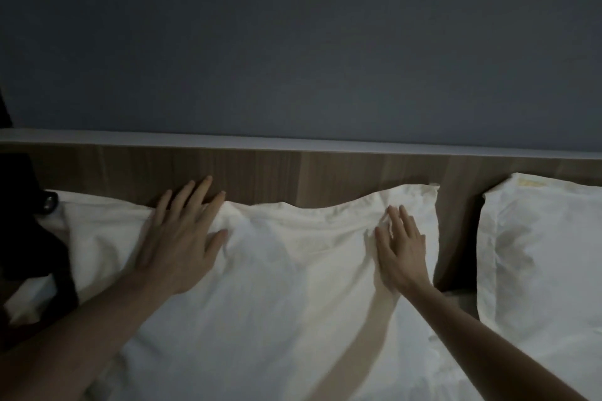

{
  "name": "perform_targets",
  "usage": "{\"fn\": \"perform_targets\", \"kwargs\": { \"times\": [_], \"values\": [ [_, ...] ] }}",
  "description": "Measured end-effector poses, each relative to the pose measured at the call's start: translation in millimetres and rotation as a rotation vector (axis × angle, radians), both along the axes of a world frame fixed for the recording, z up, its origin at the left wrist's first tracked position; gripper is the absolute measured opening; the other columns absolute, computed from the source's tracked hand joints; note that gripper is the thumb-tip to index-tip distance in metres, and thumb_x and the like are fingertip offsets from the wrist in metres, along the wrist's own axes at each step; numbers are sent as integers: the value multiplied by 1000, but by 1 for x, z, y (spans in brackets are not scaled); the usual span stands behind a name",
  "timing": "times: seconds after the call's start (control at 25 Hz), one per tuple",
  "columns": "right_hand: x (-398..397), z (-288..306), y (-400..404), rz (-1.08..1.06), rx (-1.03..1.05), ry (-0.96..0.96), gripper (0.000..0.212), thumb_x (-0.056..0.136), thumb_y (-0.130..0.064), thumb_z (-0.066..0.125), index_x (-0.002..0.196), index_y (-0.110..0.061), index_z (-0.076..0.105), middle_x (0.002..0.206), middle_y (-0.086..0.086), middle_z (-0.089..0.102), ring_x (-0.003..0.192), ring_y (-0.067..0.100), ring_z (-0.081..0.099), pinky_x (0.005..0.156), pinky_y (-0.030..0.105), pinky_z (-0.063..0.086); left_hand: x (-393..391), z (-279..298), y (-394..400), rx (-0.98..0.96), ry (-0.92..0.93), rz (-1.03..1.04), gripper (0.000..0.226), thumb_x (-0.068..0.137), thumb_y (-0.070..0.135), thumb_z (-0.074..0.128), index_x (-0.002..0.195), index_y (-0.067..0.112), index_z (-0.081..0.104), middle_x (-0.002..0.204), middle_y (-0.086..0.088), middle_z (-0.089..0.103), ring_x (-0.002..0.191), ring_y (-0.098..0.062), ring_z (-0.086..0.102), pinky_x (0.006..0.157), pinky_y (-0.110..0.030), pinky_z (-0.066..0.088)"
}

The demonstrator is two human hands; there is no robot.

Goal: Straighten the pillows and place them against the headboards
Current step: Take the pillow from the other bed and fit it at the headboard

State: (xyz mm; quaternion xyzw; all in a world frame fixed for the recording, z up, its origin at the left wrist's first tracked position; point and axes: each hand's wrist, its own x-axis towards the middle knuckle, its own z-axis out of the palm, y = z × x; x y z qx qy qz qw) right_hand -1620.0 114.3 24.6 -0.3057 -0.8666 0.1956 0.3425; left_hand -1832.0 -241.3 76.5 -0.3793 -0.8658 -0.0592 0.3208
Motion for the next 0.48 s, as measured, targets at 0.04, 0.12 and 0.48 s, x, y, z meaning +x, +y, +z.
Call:
{"fn": "perform_targets", "kwargs": {
  "times": [0.04, 0.12, 0.48],
  "values": [
    [-1, 0, -11, 22, 7, 24, 64, 104, -59, 28, 163, -35, 19, 174, -10, 9, 161, 17, 6, 129, 54, 7, -3, 6, -4, 29, 9, 12, 59, 97, 47, 39, 146, 19, 55, 153, -10, 52, 132, -34, 55, 110, -54, 40],
    [-3, -1, -31, 83, 24, 35, 67, 102, -63, 28, 163, -37, 19, 174, -13, 8, 161, 12, 5, 130, 49, 4, -10, 23, -8, 80, -49, 55, 48, 98, 42, 37, 131, 19, 63, 130, -7, 66, 108, -33, 66, 90, -49, 50],
    [-43, 38, -93, 293, 112, 104, 55, 102, -50, 53, 153, -32, 44, 158, -13, 43, 144, 11, 37, 120, 37, 35, -35, 74, -4, -150, -958, 75, 38, 90, 52, 63, 96, 19, 80, 104, 1, 76, 98, -19, 70, 92, -35, 57]
  ]
}}
